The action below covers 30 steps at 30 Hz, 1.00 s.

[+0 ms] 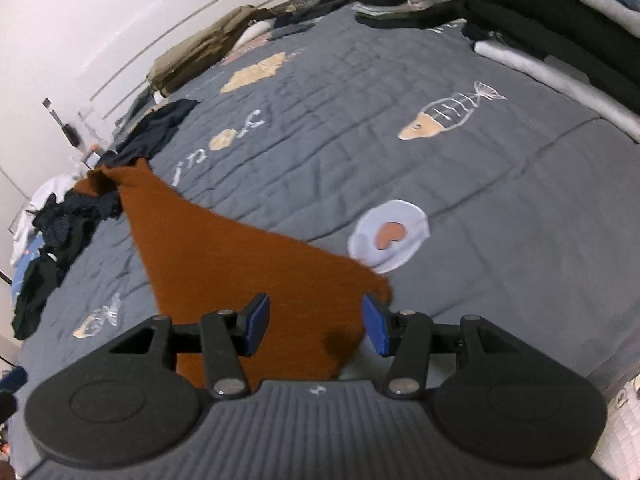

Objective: Fold clothes

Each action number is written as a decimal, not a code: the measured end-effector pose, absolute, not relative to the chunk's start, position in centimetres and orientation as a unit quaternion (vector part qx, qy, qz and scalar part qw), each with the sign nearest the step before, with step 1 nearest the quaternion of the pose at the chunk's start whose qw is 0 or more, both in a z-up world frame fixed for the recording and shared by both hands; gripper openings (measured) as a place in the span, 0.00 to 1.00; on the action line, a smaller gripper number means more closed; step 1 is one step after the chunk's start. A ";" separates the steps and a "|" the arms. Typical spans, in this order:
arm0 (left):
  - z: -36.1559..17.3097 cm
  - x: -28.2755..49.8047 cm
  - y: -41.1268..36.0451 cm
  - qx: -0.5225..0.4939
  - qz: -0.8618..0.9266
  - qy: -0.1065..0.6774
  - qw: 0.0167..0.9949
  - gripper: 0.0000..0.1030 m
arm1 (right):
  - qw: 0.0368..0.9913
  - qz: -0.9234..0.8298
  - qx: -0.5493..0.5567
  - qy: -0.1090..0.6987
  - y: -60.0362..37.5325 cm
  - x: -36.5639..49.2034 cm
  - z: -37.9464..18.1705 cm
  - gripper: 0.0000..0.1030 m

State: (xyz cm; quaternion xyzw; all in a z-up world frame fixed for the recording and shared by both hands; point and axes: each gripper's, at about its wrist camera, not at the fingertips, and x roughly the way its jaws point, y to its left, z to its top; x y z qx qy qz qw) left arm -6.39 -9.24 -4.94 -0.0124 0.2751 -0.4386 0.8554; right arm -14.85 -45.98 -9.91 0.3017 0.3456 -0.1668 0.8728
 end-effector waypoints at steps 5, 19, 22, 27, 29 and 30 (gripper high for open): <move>-5.3 -7.0 -10.2 -0.005 -0.449 0.279 0.849 0.68 | 0.863 -0.173 0.312 0.357 -47.2 -14.4 -10.7 0.49; -5.5 -7.6 -12.0 -0.010 -0.465 0.275 0.842 0.68 | 0.842 -0.162 0.335 0.390 -47.4 -12.6 -13.5 0.49; -5.2 -7.8 -11.9 -0.014 -0.466 0.273 0.841 0.68 | 0.845 -0.163 0.324 0.394 -47.4 -11.9 -13.9 0.54; -4.9 -8.3 -12.0 -0.012 -0.470 0.268 0.841 0.68 | 0.850 -0.159 0.327 0.381 -47.5 -11.3 -14.1 0.59; -5.0 -8.4 -12.1 -0.009 -0.470 0.267 0.841 0.68 | 0.853 -0.158 0.324 0.378 -47.4 -11.2 -14.0 0.59; -5.0 -8.4 -12.2 -0.009 -0.470 0.267 0.841 0.68 | 0.851 -0.161 0.322 0.381 -47.4 -11.2 -13.9 0.59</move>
